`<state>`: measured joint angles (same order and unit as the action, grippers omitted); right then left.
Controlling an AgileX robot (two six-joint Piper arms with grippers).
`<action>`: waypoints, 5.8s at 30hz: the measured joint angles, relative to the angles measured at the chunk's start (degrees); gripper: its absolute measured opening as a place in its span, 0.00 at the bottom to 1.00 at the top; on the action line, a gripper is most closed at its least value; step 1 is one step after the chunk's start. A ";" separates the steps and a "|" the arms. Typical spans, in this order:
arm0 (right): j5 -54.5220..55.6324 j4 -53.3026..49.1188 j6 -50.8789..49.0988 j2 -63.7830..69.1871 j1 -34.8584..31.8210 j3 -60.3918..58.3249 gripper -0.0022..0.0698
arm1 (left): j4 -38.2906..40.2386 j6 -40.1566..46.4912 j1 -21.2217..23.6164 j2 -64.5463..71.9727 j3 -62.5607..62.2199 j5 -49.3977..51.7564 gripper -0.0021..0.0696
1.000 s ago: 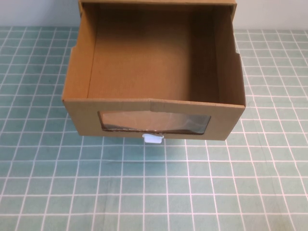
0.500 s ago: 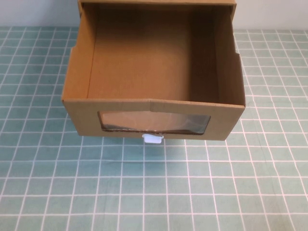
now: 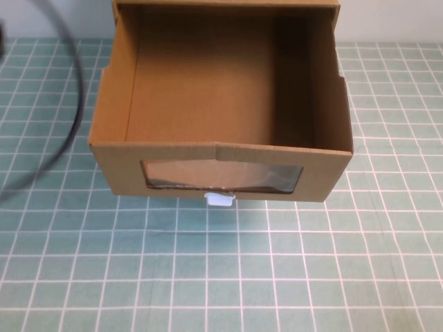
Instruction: Close the shoe box
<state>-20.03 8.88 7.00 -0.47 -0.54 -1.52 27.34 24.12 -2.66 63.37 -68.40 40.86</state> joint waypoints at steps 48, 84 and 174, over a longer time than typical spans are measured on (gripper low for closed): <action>-0.14 39.93 0.00 0.96 0.00 6.89 0.01 | 12.97 21.02 -9.59 41.38 -36.91 2.17 0.02; -6.32 20.05 1.94 73.46 40.06 59.32 0.01 | 12.97 20.56 -9.59 41.38 -36.91 2.17 0.02; -25.43 7.31 -9.98 -0.03 25.50 31.42 0.01 | 11.98 18.42 -9.59 -51.07 46.25 -25.41 0.02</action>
<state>-45.46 16.19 -2.98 -0.50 24.97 29.90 39.32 42.54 -12.26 12.30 -22.14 15.45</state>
